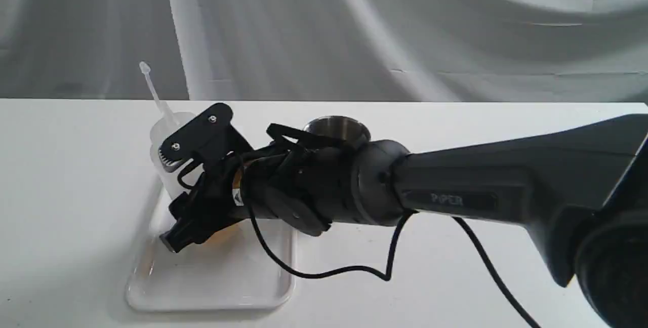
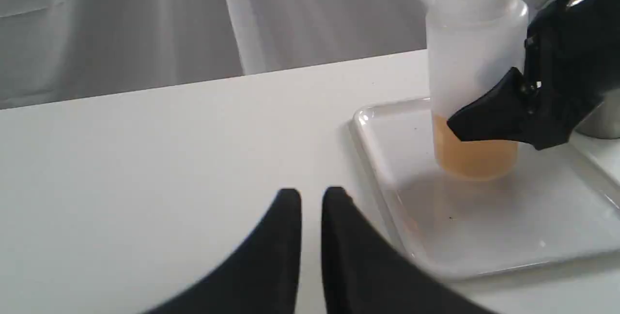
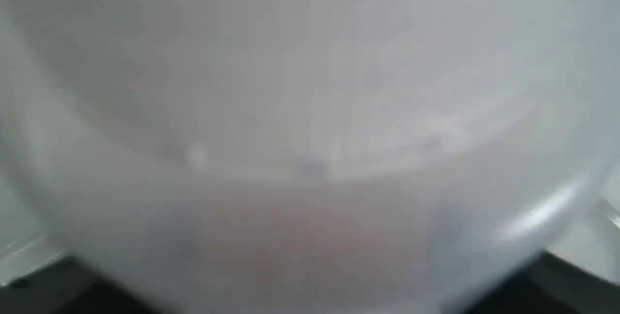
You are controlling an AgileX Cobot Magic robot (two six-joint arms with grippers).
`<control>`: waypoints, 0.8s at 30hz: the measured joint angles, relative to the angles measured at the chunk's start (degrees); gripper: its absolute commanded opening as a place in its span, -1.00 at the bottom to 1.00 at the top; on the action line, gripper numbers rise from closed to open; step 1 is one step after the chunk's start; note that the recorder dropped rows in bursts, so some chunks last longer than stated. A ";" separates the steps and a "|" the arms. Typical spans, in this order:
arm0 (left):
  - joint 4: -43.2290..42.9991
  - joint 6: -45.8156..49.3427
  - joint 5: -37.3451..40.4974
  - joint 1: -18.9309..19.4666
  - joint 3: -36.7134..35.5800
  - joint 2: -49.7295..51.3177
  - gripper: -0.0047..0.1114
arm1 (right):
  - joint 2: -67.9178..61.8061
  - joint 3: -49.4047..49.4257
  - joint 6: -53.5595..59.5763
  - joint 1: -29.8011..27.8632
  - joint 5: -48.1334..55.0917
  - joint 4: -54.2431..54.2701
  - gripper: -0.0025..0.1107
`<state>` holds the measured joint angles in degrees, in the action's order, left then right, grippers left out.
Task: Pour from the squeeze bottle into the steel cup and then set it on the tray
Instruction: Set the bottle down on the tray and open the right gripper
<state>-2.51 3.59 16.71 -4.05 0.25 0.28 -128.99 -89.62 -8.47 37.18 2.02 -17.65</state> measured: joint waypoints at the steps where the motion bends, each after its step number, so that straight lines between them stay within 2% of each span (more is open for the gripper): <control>1: 0.00 0.00 0.00 0.00 0.00 0.00 -0.78 | -0.14 0.00 0.00 0.00 0.00 0.00 -0.23; 24: 0.00 0.00 0.00 0.00 0.00 0.00 -0.78 | -0.35 0.00 0.00 0.00 2.99 3.62 -0.23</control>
<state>-2.51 3.59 16.71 -4.05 0.25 0.28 -129.34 -89.62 -8.47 37.18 5.01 -14.03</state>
